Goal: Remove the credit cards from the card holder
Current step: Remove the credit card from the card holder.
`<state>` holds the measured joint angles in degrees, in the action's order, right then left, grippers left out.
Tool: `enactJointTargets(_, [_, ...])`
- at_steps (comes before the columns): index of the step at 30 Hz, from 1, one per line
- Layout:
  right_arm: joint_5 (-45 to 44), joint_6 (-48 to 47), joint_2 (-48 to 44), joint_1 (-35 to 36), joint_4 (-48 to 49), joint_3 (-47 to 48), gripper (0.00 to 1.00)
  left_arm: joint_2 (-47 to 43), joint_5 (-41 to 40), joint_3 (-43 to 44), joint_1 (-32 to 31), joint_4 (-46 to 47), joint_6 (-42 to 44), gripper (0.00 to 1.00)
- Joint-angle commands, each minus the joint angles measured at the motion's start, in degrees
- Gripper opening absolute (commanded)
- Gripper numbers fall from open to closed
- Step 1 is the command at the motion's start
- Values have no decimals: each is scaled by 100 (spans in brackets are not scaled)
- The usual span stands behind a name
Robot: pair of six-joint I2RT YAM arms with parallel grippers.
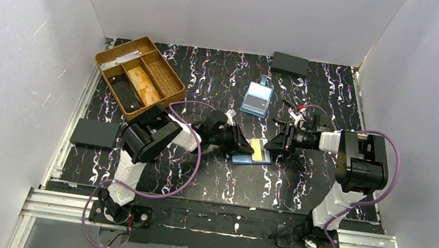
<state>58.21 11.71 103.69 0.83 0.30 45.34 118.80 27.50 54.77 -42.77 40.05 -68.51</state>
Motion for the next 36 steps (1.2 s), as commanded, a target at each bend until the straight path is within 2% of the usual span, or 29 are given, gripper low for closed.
enactJointTargets(1, [-99, -290, -134, -22, -209, 156, 39, 58, -7, -118, 41, -261, 45, 21])
enactJointTargets(9, [181, -277, -42, -22, -220, 174, 39, 142, 94, -48, 46, -171, -29, 20])
enactJointTargets(14, [161, -257, -30, -13, -190, 168, 38, 175, 164, -49, 41, -68, -89, 5])
enactJointTargets(16, [156, -263, -22, -6, -203, 160, 38, 194, 186, -72, 44, 3, -144, 3])
enactJointTargets(19, [174, -286, -32, 24, -212, 163, 38, 203, 227, -114, 42, 165, -238, 4])
enactJointTargets(26, [258, -333, 5, 180, -260, 180, 36, 151, 258, -159, 43, 336, -323, 15])
enactJointTargets(36, [236, -500, 140, 337, -483, 260, 36, 262, 270, -161, 52, 433, -427, 14])
